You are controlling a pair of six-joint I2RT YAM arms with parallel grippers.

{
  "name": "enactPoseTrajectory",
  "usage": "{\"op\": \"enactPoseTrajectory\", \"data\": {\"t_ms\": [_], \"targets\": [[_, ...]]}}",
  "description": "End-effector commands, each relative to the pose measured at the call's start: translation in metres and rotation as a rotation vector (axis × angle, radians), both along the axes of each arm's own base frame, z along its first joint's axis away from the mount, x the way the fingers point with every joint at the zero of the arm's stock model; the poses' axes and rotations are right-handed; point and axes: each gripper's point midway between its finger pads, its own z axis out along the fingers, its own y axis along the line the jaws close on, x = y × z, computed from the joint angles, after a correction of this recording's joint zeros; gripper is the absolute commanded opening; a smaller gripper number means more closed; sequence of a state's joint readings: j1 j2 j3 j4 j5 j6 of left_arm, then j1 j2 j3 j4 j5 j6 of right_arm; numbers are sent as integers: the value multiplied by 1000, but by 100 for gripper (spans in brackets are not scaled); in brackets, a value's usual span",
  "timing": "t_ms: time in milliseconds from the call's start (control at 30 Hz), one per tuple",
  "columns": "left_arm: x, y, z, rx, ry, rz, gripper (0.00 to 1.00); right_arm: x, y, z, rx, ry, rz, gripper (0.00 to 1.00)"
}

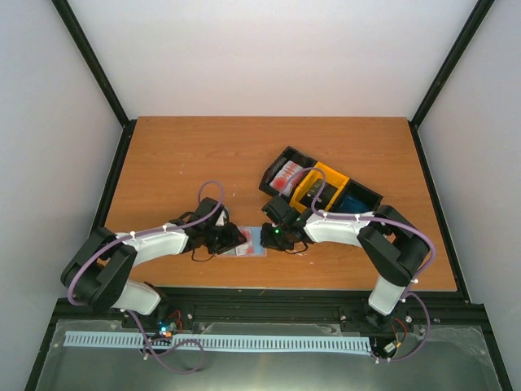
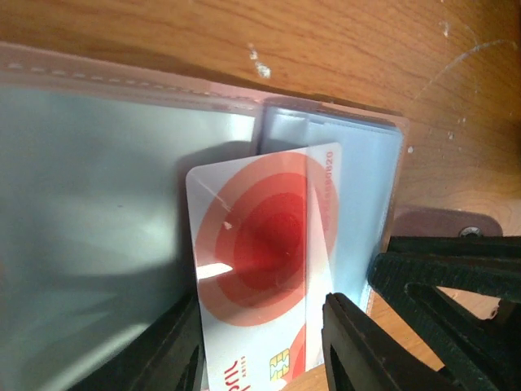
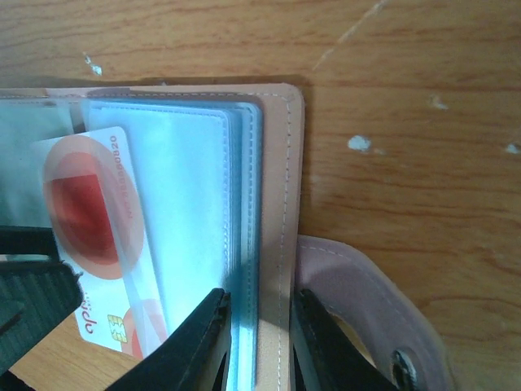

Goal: Put the credit cards into the card holder
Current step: Insert the credit card into the card holder.

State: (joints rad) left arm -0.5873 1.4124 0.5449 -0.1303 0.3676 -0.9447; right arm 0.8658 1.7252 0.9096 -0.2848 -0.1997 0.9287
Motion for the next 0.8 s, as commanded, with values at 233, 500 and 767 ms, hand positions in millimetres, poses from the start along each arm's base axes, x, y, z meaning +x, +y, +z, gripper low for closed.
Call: {"op": "enactPoseTrajectory", "data": {"t_ms": [233,500,767], "targets": [[-15,19,-18,124,26,-47,37,-20,-8,-29,-62,84,37,20],[-3,-1,-5,67,-27,-133,47,-20,-6,-29,-56,84,42,19],[4,-14,-1,32,-46,-180,48,-18,-7,-28,-59,78,37,19]]}}
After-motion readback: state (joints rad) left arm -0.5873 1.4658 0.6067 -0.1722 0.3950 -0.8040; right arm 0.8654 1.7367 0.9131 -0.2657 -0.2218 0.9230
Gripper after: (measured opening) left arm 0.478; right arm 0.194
